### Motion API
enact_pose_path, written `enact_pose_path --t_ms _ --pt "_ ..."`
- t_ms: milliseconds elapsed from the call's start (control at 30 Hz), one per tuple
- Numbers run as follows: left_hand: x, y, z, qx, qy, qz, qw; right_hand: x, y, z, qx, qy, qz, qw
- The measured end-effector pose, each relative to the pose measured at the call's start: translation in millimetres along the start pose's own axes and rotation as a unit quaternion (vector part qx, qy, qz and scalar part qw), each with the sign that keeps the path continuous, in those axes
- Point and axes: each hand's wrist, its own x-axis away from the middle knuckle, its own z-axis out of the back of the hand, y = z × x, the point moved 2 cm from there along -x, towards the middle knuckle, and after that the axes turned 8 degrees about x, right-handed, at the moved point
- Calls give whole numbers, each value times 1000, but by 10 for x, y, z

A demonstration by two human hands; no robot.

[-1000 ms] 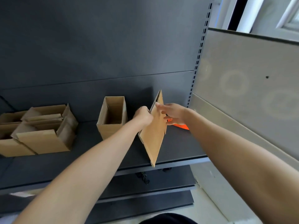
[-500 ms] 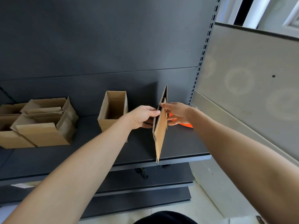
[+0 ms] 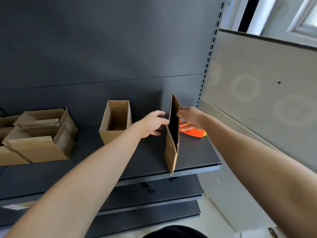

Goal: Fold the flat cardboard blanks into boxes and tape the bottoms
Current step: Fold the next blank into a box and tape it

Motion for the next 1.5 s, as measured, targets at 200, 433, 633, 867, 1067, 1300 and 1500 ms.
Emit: enact_pose_path --t_ms 200,433,633,867,1067,1300,1500 --pt "0 -33 -84 -17 -68 26 997 33 -15 -60 -38 -22 10 999" --pt "22 -59 -96 -33 -67 38 997 -18 -7 10 -31 -20 25 999" --pt "25 13 -138 -45 -11 -47 998 -59 -34 79 -23 43 14 999" --pt "-18 -33 -11 -157 62 -125 978 -84 -7 157 38 98 -7 994" --pt "-50 -19 150 -155 120 -151 969 -77 -46 203 216 67 -10 974" --pt "-101 -22 164 -124 104 -177 971 44 93 320 107 -61 -55 991" --pt "-110 1 190 -128 79 -157 976 -27 245 331 -22 -62 -57 996"
